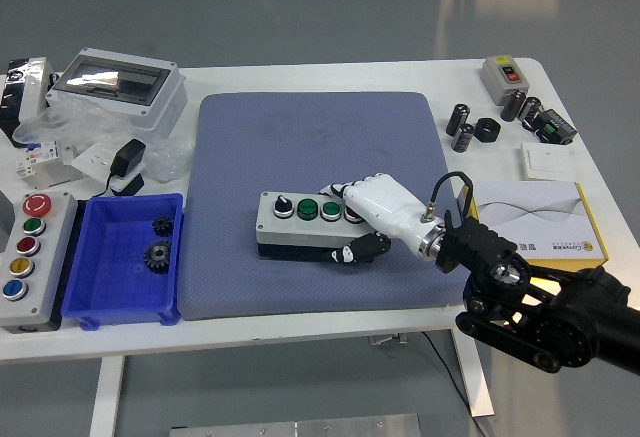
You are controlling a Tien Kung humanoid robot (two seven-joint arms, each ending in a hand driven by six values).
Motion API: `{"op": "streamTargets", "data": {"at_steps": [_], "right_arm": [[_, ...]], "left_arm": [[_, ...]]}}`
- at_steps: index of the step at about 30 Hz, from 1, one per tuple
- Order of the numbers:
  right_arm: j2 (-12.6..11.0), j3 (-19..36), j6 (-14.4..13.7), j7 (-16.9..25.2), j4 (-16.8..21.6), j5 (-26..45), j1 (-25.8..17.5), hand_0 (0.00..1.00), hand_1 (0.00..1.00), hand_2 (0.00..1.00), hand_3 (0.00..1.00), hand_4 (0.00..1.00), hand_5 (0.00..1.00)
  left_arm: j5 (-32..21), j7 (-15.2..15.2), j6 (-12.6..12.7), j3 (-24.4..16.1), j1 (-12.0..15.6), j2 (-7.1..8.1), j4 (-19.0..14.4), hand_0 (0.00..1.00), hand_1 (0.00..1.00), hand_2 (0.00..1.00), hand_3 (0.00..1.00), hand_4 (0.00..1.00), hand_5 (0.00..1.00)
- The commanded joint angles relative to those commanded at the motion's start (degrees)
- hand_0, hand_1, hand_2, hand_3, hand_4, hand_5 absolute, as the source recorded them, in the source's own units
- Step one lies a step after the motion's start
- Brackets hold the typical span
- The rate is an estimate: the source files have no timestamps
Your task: Pick up the button,place it on the desk,press the button,press the button
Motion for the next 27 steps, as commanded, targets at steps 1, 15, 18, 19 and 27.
{"op": "streamTargets", "data": {"at_steps": [1, 15, 18, 19, 27], "right_arm": [[-0.03, -0.03, 0.01, 0.0, 0.02, 0.05, -0.01, 0.265, 0.377, 0.409, 0.609, 0.322, 0.002], [-0.26, -0.3, 0.16, -0.44, 0.13, 0.32, -0.22, 0.798, 0.751, 0.75, 0.742, 0.543, 0.015], [-0.31, -0.31, 0.15, -0.45, 0.24, 0.37, -0.27, 0.819, 0.765, 0.763, 0.783, 0.569, 0.027], [-0.35, -0.34, 0.15, -0.43, 0.3, 0.42, -0.28, 0.819, 0.765, 0.763, 0.783, 0.569, 0.027], [-0.8, -0.69, 0.63, -0.26, 0.92, 2.3, -0.34, 0.825, 0.772, 0.767, 0.803, 0.593, 0.036]], "left_arm": [[-0.04, 0.02, 0.0, 0.04, 0.01, 0.0, 0.0, 0.645, 0.626, 0.62, 0.696, 0.737, 0.166], [-0.05, 0.0, 0.06, 0.13, 0.23, 0.15, 0.0, 0.645, 0.625, 0.62, 0.694, 0.736, 0.161], [-0.04, -0.01, 0.07, 0.13, 0.28, 0.16, 0.0, 0.645, 0.625, 0.62, 0.694, 0.735, 0.16], [-0.02, -0.01, 0.07, 0.1, 0.3, 0.16, 0.0, 0.645, 0.625, 0.62, 0.694, 0.735, 0.16], [-0.1, -0.08, 0.06, 0.1, 0.56, 0.17, 0.0, 0.645, 0.625, 0.62, 0.694, 0.736, 0.16]]}}
